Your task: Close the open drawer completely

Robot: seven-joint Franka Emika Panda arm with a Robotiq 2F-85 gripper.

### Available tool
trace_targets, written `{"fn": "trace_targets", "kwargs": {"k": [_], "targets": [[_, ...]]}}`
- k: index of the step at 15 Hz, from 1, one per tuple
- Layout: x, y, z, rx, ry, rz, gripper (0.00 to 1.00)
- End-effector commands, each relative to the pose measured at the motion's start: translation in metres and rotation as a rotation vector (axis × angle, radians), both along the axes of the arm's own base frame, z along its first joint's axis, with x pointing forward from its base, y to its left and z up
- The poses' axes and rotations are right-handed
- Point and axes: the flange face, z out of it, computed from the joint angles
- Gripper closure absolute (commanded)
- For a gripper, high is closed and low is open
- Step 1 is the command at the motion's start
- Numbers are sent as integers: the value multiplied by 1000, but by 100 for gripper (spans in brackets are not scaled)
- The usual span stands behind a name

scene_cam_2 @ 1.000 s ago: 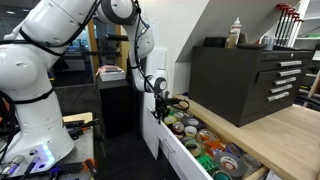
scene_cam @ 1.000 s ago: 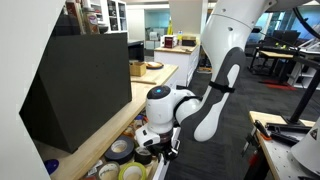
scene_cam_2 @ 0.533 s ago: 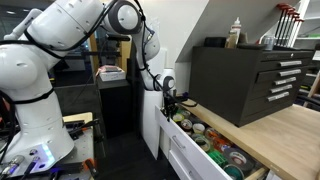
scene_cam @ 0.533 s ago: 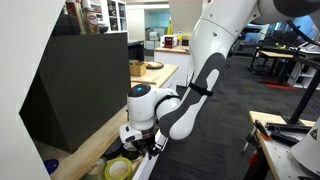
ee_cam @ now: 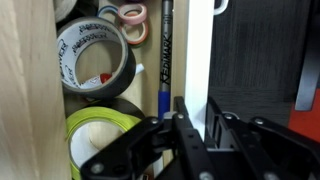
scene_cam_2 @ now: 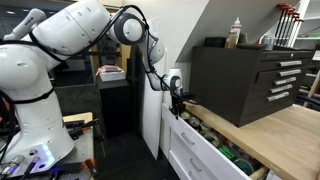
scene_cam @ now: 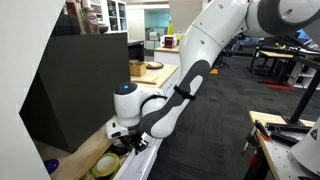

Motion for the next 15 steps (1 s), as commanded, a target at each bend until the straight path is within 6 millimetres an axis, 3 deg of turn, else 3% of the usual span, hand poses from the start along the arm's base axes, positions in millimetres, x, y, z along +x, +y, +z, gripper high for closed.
{"fn": "trace_targets", "kwargs": {"k": [1, 7, 13, 14, 15], "targets": [[22, -7, -12, -40, -12, 35, 91], [41, -6, -10, -62, -38, 52, 91], [47, -5, -5, -48, -50, 50, 90], [47, -5, -2, -43, -46, 53, 53], [45, -4, 1, -46, -41, 54, 51]]}}
